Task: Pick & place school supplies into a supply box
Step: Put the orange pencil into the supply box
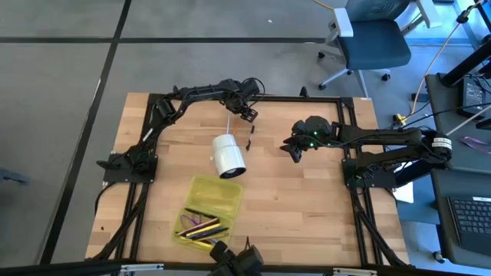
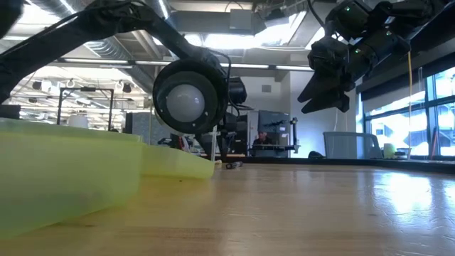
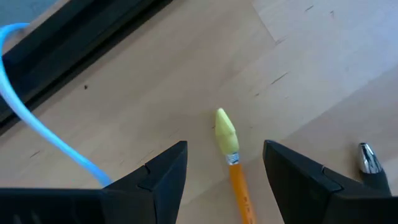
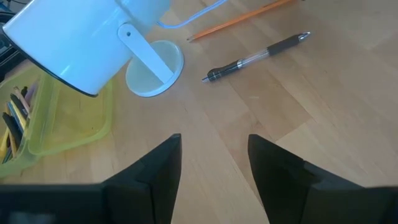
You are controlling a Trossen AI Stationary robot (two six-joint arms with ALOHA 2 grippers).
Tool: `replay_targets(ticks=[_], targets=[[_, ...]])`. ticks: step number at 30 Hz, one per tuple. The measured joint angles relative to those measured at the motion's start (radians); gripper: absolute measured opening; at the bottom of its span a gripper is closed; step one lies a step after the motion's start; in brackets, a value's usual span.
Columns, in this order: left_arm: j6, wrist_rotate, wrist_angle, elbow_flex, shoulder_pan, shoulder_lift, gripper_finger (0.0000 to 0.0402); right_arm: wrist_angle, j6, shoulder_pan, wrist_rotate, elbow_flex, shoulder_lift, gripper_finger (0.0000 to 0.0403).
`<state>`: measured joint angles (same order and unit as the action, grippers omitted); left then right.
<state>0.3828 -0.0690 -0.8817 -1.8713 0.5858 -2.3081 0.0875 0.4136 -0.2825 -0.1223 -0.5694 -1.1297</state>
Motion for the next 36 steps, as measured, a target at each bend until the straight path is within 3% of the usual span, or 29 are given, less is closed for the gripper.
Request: replay_targets(ticks=[13, 25, 36], targets=[[-0.004, 0.041, 0.034, 0.0, 0.0, -0.02, 0.0188, 0.001, -0.007, 0.0, -0.001, 0.0, -0.001, 0.0188], [-0.003, 0.07, 0.032, 0.0, 0.002, -0.02, 0.0097, 0.003, -0.007, 0.0, -0.001, 0.0, -0.001, 0.0188], [-0.12, 0.03, -0.027, -0.001, -0.019, -0.02, 0.0035, 0.014, -0.007, 0.0, -0.001, 0.0, -0.001, 0.0188]])
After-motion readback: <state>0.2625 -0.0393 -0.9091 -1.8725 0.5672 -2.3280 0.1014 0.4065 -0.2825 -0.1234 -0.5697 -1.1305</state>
